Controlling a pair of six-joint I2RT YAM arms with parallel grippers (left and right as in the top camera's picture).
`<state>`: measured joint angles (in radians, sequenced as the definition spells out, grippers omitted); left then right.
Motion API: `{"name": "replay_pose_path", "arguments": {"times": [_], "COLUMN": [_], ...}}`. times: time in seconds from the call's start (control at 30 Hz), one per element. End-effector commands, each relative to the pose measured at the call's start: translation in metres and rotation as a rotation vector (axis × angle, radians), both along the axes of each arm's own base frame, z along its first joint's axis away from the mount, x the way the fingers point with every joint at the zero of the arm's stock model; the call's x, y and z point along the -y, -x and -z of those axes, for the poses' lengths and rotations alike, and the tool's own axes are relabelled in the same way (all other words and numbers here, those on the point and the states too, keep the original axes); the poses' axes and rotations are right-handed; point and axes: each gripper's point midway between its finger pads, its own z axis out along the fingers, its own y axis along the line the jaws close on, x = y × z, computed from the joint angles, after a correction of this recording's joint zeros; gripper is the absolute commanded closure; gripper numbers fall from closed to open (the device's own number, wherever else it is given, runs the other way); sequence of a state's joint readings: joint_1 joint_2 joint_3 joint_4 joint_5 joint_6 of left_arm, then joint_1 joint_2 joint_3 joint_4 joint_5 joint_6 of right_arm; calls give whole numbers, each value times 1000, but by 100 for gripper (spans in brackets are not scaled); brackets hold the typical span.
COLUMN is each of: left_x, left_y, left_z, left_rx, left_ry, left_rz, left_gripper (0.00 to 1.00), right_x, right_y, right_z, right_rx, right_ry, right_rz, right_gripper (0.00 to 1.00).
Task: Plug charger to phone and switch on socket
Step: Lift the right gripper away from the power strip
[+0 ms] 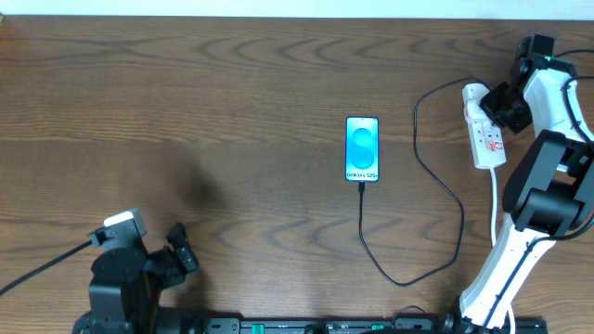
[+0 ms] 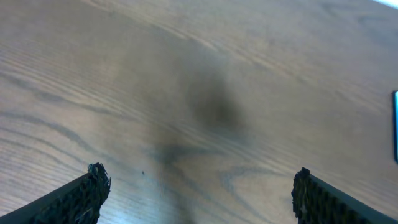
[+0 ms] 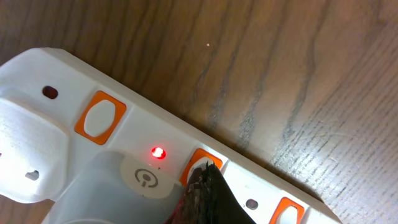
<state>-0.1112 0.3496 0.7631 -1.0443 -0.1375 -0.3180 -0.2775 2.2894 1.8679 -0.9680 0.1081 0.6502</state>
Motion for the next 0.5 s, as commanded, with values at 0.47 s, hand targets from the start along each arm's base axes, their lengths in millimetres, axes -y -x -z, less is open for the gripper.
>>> {"name": "replay_pose_path", "arguments": {"times": [0.47], "left_x": [-4], "left_y": [9], "left_z": [-12], "left_rx": [94], "left_ry": [10], "left_rz": [-19], "left_gripper": [4], "right_x": [-57], "right_y": [-1], "right_z": [3], "right_rx": [-54], "right_ry": [-40], "right_rz": [-151], "right_gripper": [99]}}
